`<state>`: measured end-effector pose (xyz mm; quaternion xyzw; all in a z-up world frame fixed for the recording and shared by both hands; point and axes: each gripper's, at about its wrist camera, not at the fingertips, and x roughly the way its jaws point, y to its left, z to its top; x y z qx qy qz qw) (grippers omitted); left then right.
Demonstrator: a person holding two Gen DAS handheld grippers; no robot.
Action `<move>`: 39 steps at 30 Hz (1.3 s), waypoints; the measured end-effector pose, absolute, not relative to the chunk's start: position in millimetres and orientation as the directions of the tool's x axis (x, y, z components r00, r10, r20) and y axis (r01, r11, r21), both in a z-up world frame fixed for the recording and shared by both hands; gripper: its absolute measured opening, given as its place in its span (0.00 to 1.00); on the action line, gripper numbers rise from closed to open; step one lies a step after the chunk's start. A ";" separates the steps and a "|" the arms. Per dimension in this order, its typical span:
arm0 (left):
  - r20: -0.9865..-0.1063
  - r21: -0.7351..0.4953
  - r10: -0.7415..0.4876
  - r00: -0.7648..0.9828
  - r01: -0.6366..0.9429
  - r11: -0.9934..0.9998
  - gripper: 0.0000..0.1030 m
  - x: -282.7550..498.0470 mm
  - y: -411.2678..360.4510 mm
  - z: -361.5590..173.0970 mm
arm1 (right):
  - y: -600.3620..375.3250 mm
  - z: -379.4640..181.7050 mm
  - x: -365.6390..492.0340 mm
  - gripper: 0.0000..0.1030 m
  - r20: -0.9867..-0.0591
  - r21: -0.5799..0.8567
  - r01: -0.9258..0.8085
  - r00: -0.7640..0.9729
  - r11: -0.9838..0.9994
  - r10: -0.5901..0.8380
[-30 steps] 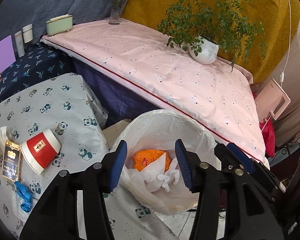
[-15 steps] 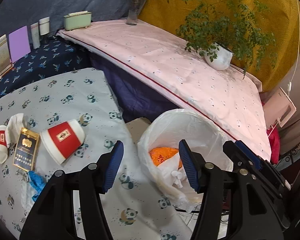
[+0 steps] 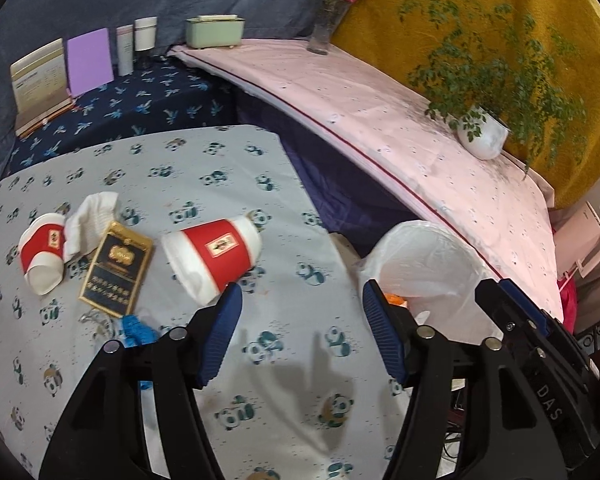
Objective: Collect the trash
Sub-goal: 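Move both tools back over the blue tape and grey mesh bag, then grasp the blue measuring tape with the right tool while the left grasps the grey mesh bag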
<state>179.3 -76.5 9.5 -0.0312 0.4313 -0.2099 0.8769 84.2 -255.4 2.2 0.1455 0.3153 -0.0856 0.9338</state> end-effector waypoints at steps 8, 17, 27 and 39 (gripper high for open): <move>-0.757 -0.222 -0.333 0.562 0.258 0.940 0.66 177.6 -27.7 -2.1 | -215.5 -0.2 92.0 0.33 -0.630 0.204 0.178 0.777 0.963 -0.010; -0.784 -0.217 -0.264 0.561 0.150 0.965 0.66 177.3 29.5 -19.9 | -166.4 -8.6 101.5 0.33 -0.654 0.188 0.089 0.755 0.978 0.056; -0.822 -0.221 -0.202 0.533 0.029 0.975 0.71 174.5 91.0 -46.2 | -103.1 -34.7 122.1 0.33 -0.704 0.198 -0.015 0.694 0.980 0.153; -0.852 -0.215 -0.153 0.500 -0.067 0.974 0.73 177.2 135.7 -70.9 | -48.6 -76.4 149.5 0.33 -0.764 0.212 -0.090 0.605 0.973 0.223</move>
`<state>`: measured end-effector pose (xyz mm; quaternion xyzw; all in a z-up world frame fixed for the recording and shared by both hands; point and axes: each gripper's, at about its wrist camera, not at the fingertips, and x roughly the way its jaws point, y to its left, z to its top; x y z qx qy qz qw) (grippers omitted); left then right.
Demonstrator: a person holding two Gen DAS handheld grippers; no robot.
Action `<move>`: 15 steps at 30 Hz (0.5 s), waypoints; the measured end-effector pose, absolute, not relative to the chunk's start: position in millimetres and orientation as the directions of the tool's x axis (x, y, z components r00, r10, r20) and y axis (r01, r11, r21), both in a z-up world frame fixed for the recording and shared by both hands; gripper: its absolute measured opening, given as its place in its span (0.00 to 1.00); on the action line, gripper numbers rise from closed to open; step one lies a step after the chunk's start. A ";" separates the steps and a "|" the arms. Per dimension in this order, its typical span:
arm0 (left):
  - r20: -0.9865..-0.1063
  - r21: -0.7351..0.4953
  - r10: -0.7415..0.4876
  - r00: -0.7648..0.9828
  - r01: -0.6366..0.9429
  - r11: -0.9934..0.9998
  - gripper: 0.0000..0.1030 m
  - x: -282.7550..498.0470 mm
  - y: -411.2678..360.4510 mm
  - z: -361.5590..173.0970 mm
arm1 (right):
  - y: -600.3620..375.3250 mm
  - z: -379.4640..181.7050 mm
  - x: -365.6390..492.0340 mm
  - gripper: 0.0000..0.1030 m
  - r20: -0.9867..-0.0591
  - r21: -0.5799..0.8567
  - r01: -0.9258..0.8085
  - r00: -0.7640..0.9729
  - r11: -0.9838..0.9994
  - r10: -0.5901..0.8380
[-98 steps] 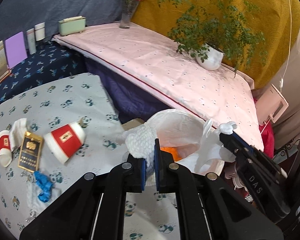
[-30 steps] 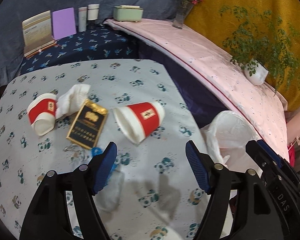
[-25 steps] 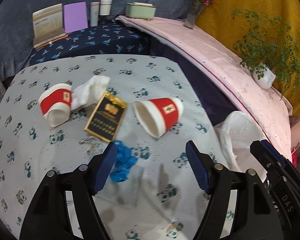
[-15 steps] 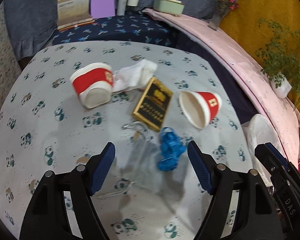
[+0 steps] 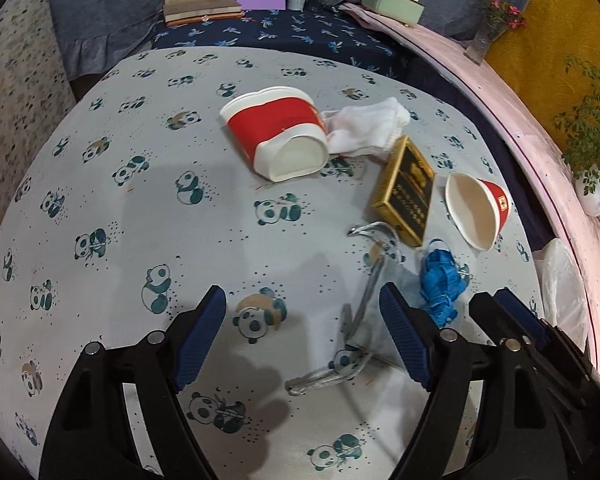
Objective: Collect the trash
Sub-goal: 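Grasp the blue measuring tape with the right tool while the left grasps the grey mesh bag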
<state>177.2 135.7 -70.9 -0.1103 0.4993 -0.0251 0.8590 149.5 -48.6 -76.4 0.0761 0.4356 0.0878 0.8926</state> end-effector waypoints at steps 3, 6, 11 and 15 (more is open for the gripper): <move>-0.857 -0.217 -0.151 0.493 -0.078 0.973 0.73 178.6 139.9 -74.8 | -44.4 -84.5 153.2 0.33 -0.775 0.220 -0.091 0.588 0.971 0.231; -0.859 -0.219 -0.154 0.488 -0.079 0.972 0.73 179.6 139.8 -77.9 | -41.6 -91.4 157.3 0.39 -0.784 0.223 -0.088 0.576 0.971 0.232; -0.862 -0.226 -0.165 0.479 -0.072 0.971 0.73 181.4 137.2 -81.7 | -40.2 -101.8 163.3 0.42 -0.796 0.232 -0.081 0.557 0.969 0.237; -0.862 -0.223 -0.169 0.478 -0.058 0.973 0.73 182.0 132.6 -82.3 | -40.8 -107.1 165.6 0.28 -0.800 0.256 -0.095 0.537 0.962 0.266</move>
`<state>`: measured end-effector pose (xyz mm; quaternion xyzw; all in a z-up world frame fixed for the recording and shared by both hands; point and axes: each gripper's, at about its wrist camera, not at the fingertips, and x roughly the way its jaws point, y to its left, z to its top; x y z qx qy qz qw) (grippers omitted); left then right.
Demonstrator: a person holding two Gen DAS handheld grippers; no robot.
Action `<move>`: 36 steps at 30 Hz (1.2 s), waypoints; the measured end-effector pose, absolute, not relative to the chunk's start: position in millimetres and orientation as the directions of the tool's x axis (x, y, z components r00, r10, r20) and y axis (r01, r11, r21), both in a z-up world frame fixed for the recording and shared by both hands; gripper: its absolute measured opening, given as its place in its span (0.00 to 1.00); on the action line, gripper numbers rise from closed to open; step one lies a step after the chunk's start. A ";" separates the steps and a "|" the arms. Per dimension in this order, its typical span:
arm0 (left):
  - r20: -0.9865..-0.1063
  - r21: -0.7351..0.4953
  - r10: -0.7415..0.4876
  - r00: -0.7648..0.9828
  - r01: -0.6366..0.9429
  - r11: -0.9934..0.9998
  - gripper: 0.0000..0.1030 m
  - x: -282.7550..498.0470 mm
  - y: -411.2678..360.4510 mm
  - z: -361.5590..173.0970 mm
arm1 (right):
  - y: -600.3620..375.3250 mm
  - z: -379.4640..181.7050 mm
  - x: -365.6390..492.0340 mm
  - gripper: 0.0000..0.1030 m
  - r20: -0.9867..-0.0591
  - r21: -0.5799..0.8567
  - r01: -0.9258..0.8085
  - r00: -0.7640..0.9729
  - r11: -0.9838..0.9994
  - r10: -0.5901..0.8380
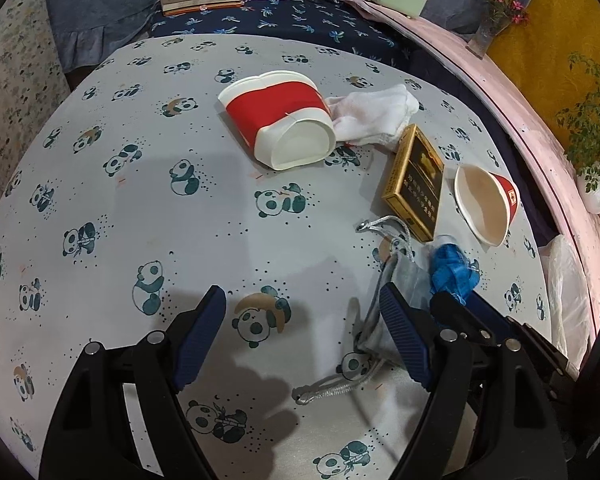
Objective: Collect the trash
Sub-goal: 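Grasp the blue measuring tape with the right tool while the left grasps the grey mesh bag, then carry the blue tape and grey bag over the trash bin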
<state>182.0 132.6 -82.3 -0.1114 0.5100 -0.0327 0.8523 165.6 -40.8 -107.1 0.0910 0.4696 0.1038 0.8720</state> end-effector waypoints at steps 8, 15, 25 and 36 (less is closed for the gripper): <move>-0.861 -0.241 -0.211 0.463 -0.007 0.970 0.73 180.7 110.9 -82.3 | -67.3 -81.8 154.4 0.27 -0.758 0.232 -0.056 0.615 0.971 0.217; -0.873 -0.228 -0.229 0.430 0.053 0.972 0.64 180.4 81.3 -92.4 | -100.3 -62.3 145.5 0.27 -0.732 0.242 0.000 0.656 0.970 0.183; -0.876 -0.205 -0.237 0.420 0.121 0.971 0.07 178.1 60.8 -90.0 | -115.1 -61.0 133.0 0.27 -0.732 0.249 0.019 0.658 0.968 0.175; -0.824 -0.230 -0.294 0.485 0.187 0.955 0.05 162.2 35.0 -44.9 | -139.9 -39.7 116.0 0.27 -0.690 0.260 0.055 0.709 0.964 0.146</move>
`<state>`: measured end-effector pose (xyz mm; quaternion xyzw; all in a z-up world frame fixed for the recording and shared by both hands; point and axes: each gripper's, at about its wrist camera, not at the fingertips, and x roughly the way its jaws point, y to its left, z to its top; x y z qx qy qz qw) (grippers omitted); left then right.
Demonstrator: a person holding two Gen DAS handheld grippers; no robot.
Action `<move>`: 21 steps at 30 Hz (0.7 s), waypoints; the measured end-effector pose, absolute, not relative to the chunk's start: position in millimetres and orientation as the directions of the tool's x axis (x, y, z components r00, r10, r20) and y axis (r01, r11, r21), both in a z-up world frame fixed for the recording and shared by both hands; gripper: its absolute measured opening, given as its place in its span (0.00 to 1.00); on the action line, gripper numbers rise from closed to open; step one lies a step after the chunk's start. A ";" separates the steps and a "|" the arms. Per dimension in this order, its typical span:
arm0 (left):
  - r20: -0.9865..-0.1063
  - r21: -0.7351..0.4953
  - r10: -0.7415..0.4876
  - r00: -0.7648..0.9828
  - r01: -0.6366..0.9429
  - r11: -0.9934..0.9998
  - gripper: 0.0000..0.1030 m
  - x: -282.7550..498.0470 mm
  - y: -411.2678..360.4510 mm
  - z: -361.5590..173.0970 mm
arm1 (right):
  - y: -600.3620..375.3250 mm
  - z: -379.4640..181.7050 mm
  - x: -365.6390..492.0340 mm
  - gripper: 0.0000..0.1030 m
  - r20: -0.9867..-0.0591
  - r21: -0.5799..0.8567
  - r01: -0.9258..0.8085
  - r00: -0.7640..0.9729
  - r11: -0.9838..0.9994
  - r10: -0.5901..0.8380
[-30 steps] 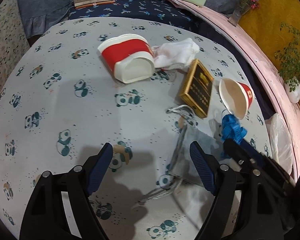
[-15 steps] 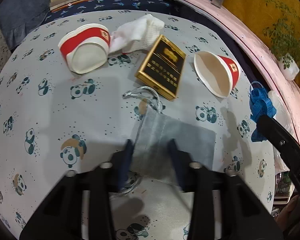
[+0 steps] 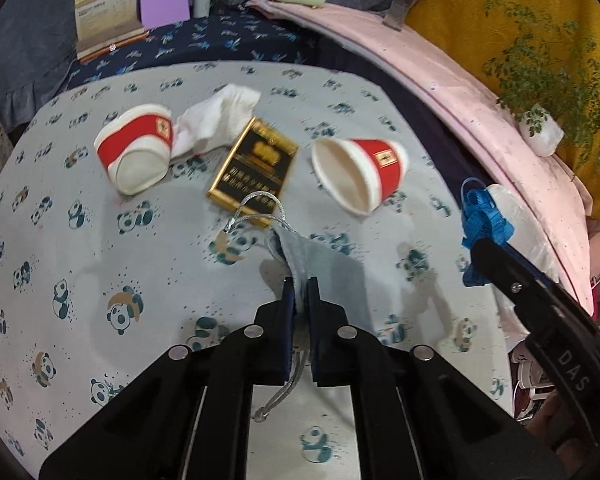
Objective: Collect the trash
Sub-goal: 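Carry the blue tape and grey bag over the trash bin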
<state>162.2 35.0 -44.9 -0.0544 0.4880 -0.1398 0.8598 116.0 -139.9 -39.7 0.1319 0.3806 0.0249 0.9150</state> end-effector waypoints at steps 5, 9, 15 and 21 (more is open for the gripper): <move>-0.797 -0.234 -0.328 0.508 0.241 0.942 0.05 155.2 10.3 -21.0 | -159.9 -28.0 104.7 0.27 -0.668 0.263 0.084 0.735 0.961 0.119; -0.779 -0.234 -0.356 0.516 0.287 0.929 0.05 151.0 -13.0 -6.5 | -181.0 -19.7 94.6 0.27 -0.649 0.267 0.118 0.756 0.956 0.088; -0.757 -0.227 -0.394 0.522 0.356 0.907 0.05 147.1 -54.4 11.9 | -217.3 -13.4 78.3 0.27 -0.632 0.269 0.183 0.774 0.946 0.030; -0.742 -0.222 -0.429 0.515 0.415 0.882 0.05 144.2 -93.6 22.3 | -256.7 -16.0 62.7 0.27 -0.629 0.284 0.259 0.777 0.923 -0.024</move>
